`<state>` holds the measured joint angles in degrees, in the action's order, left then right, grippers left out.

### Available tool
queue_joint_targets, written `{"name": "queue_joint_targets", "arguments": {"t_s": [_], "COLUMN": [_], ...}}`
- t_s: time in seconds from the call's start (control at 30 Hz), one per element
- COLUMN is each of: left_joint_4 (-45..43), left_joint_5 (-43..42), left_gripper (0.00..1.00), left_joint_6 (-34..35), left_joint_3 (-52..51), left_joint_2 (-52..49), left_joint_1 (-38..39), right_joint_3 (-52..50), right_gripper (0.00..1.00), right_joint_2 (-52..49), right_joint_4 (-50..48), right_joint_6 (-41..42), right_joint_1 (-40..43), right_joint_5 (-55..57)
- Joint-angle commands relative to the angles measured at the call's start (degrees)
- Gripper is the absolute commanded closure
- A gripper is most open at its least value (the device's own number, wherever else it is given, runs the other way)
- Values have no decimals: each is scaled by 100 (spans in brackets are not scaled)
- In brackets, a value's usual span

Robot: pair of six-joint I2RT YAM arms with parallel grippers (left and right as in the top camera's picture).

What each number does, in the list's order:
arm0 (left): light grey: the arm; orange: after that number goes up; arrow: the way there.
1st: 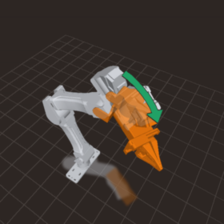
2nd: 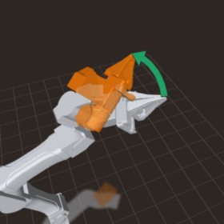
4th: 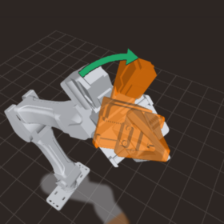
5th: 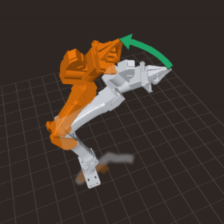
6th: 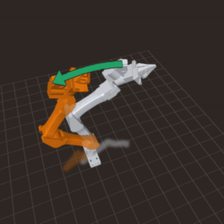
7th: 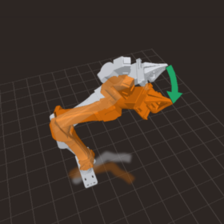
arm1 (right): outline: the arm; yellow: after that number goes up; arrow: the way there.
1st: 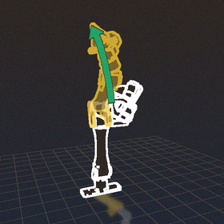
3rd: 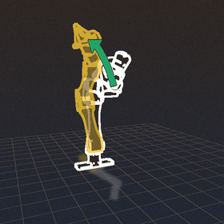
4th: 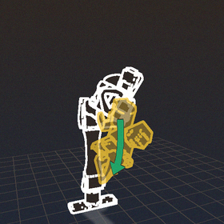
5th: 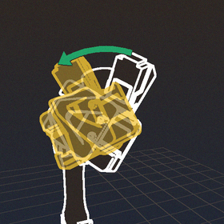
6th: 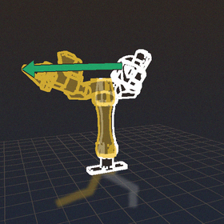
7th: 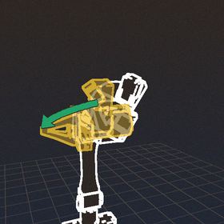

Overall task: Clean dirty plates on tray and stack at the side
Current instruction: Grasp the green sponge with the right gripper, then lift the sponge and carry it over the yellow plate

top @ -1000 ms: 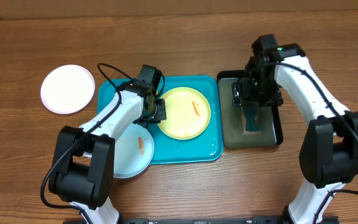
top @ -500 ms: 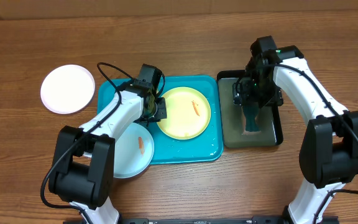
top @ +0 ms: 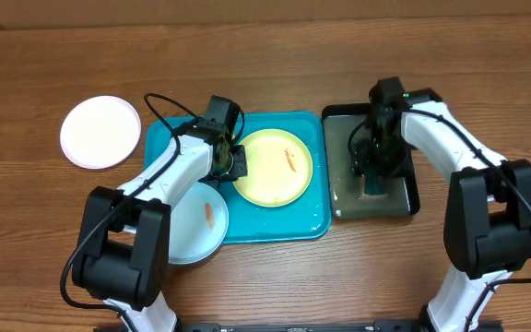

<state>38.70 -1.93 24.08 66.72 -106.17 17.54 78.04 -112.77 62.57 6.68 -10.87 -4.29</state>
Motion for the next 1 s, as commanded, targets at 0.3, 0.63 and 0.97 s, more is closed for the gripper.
{"name": "queue_joint_targets", "arguments": {"t_s": [0.3,0.63,0.97], "left_joint_4": [-17,-26,-37], "left_joint_5": [-66,-66,-63], "left_gripper": [89,86,85], "left_joint_6": [83,94,190], "left_joint_3": [-61,-61,-61], "left_joint_2": [122,122,118], "left_joint_1": [7,7,7], "right_joint_3": [-116,-83,382], "right_gripper": [59,96,96], "right_joint_2": [79,81,92], "right_joint_4": [-76,-164,-7], "right_joint_6": [85,83,81], "right_joint_1": [-4,-4,2], "right_joint_5": [-197,-195,-247]}}
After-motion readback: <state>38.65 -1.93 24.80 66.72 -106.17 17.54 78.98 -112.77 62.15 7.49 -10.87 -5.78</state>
